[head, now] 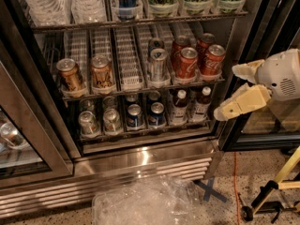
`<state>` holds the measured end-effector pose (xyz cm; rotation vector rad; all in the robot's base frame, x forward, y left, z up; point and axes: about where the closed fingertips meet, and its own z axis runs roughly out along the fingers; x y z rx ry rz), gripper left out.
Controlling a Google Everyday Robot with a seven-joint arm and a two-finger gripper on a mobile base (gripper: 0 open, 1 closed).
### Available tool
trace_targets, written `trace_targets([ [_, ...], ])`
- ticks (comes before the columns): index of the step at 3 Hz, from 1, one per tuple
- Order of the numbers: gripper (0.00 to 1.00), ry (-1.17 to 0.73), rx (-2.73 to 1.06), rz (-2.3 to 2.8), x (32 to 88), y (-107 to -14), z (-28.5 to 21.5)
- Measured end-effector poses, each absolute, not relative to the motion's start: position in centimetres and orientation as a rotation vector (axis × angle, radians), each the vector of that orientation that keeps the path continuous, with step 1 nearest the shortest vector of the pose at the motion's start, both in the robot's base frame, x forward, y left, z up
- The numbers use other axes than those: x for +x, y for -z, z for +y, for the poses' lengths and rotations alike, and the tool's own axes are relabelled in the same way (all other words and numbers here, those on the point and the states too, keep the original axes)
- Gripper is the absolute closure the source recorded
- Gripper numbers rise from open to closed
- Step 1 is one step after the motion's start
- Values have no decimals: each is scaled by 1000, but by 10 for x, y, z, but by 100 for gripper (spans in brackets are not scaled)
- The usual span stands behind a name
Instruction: Pick green can from top shelf of fridge
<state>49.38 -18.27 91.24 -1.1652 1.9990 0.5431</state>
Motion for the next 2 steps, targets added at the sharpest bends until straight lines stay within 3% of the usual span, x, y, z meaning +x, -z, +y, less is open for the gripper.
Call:
trace_targets([
  [2, 0, -591, -1148, 1904, 502, -916, -171],
])
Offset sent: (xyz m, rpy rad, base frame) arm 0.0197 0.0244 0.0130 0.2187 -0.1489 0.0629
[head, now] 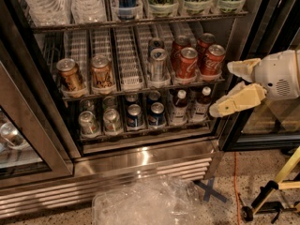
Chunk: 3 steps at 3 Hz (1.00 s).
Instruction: Pick green can from top shelf of fridge
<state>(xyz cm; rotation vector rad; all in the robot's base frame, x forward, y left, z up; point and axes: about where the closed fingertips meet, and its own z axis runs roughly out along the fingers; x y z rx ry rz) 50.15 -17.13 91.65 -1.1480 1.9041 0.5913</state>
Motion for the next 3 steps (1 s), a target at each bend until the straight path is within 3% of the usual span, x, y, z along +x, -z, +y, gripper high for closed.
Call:
trace_targets([
  [3, 0, -621, -681, 1706, 539, -973, -138],
])
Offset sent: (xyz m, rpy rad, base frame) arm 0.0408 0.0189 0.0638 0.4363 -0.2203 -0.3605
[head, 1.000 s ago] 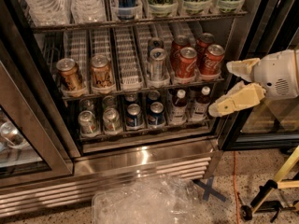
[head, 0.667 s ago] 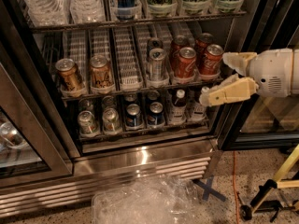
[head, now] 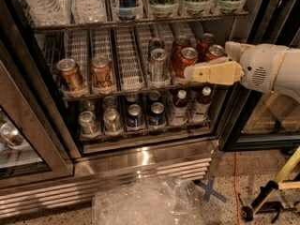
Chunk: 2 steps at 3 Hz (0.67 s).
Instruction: Pick green can from top shelf of fridge
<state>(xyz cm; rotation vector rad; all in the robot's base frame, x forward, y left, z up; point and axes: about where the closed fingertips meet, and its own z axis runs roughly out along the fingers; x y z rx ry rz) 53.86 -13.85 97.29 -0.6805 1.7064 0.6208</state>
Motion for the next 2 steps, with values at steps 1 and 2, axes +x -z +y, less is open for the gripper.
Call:
trace_targets([
  [1, 0, -587, -579, 1681, 553, -991, -129],
  [2, 0, -529, -516, 1661, 571, -1010, -128],
])
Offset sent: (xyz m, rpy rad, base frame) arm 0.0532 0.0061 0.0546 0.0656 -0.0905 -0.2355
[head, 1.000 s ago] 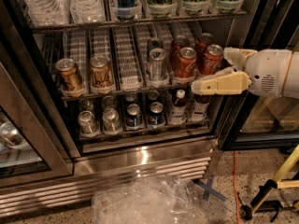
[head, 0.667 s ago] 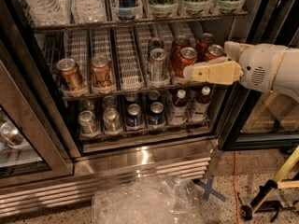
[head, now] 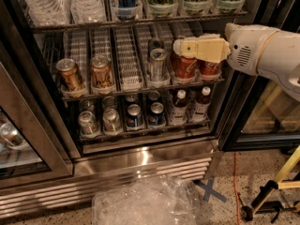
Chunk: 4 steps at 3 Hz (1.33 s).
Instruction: Pick green can from top shelf of fridge
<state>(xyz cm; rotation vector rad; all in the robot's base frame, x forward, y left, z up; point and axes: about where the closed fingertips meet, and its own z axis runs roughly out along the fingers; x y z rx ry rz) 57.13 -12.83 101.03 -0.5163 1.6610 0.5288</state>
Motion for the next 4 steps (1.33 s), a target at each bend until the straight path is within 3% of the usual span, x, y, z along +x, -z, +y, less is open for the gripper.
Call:
trace_targets([
  [4, 0, -441, -453, 1589, 610, -1026, -124],
])
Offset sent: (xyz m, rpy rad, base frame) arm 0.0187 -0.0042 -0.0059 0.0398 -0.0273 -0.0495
